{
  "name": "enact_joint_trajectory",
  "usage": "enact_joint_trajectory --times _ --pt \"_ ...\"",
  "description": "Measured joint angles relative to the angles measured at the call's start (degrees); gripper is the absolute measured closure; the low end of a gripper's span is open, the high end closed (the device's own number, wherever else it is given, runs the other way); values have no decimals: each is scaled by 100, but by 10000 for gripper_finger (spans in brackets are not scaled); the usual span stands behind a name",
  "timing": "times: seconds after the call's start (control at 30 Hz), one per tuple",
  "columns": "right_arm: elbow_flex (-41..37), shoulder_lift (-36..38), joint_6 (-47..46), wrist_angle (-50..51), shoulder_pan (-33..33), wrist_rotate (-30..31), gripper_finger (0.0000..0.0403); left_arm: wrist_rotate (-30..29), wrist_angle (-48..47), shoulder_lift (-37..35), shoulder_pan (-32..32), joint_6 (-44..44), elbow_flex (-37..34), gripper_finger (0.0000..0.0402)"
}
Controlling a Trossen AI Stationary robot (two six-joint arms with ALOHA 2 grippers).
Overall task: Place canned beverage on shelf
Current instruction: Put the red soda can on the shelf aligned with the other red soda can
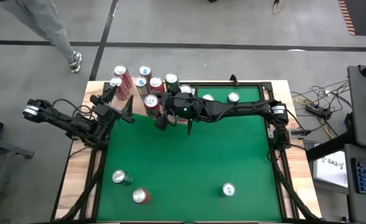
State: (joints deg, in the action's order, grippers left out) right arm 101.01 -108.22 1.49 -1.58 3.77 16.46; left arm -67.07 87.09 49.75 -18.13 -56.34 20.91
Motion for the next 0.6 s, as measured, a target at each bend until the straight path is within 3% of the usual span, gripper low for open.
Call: enact_joint_trajectory --times 0.6 --pt "-4 -273 437 219 -13 -58 117 15 -14 64 -7 -17 -4 51"
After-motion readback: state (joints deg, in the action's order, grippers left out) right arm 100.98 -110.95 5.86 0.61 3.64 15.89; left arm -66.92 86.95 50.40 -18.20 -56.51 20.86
